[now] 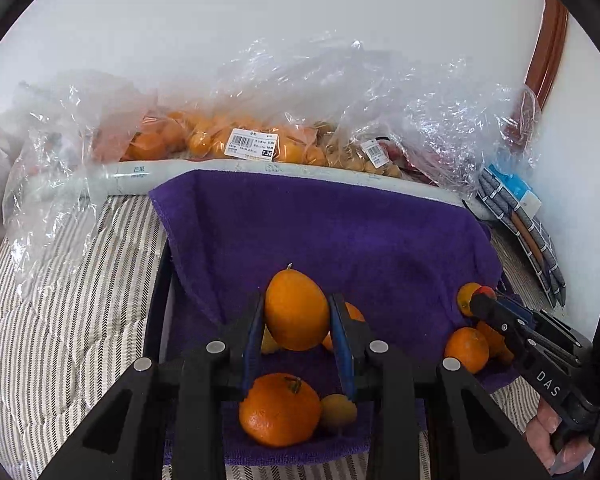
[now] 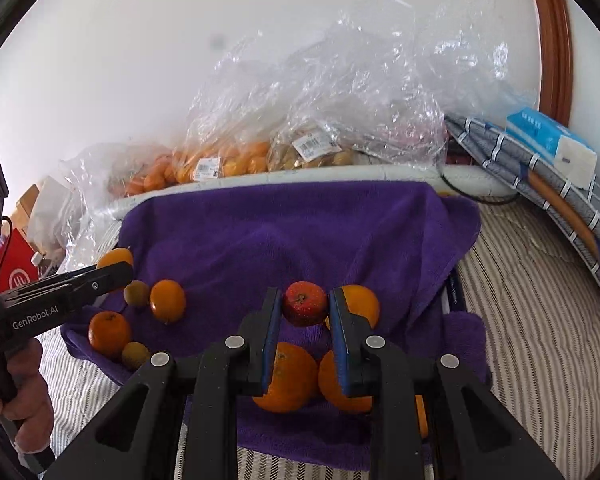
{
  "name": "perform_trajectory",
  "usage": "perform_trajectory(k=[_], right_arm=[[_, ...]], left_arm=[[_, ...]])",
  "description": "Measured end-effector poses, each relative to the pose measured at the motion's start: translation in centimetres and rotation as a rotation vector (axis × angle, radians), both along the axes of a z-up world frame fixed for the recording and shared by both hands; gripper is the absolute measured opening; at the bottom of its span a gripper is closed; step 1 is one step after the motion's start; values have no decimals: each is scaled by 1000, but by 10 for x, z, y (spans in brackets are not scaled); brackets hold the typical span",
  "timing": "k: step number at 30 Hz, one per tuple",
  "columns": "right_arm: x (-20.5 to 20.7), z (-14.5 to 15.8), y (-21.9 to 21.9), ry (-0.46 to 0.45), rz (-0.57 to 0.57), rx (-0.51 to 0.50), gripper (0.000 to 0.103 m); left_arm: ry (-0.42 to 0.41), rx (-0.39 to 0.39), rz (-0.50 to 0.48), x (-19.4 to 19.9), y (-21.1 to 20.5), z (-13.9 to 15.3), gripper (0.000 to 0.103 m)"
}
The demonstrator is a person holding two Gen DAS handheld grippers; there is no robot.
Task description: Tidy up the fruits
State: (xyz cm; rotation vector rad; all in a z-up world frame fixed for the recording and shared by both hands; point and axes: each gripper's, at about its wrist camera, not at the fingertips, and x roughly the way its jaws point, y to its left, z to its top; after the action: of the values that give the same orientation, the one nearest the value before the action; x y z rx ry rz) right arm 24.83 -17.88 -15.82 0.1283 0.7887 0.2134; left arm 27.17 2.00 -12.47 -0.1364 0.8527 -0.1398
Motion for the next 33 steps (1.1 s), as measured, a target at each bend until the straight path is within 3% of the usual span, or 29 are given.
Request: perform_trajectory(k=[6,10,15,19,21,25,33], right_arm=[[0,-5,-1,-3,15,20,24],[-3,-5,-1,1,25,32,24],[-8,-3,3,2,31,1,24],[-19,7,1,7,17,-2,38],[-34,20,-3,-9,-6,-3,42],[-67,50,-10,-25,-39,1,59],[-155,106,-18,-63,-93,-51,63]], left_arm=[[-12,43,-5,-1,-9,-7,30],[-13,32,-12,-4,-8,-7,31],[-18,58,-10,-10,-9,-7,31],[-28,75,14,-21,-7,3,44],[-48,67,18,-32,-5,14,48],[-99,52,35,-68,-3,41,60],[-187,112,54,-155,-12,83,78]])
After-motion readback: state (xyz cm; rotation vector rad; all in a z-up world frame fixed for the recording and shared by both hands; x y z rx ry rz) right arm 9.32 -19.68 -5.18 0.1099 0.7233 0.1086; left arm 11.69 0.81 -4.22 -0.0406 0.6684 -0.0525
